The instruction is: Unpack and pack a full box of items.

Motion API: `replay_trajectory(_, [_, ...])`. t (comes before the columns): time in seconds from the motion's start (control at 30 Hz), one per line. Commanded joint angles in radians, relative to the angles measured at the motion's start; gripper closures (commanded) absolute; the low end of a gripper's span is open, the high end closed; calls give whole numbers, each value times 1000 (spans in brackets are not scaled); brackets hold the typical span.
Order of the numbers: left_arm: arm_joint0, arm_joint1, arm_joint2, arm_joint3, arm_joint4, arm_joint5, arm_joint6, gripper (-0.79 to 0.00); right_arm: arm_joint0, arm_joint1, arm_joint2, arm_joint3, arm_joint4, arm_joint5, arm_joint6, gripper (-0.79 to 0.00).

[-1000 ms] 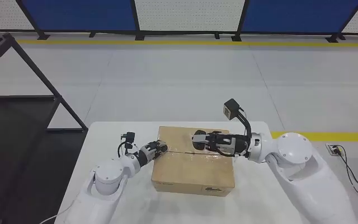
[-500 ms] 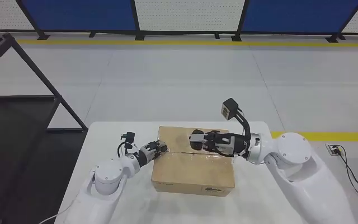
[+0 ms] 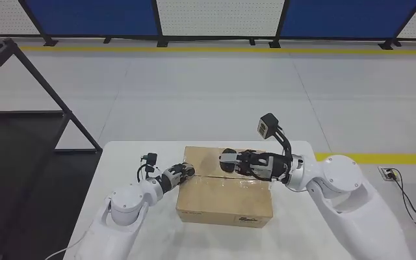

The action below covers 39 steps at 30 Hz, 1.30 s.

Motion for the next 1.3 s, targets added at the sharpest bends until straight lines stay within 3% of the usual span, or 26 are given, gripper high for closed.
replay_trajectory(0.0, [-1,0,1,1,-1,0,0,0,0,-1,0,1,0,6,-7,0])
replay_trajectory(0.63, [-17,1,8,20,-7,0,-1,0,-21,1,27,6,3,31,-50,0])
replay_trajectory(1.27, [-29,-2,25,27,-9,6,9,0,-183,18,144,-58,28,48,-158,0])
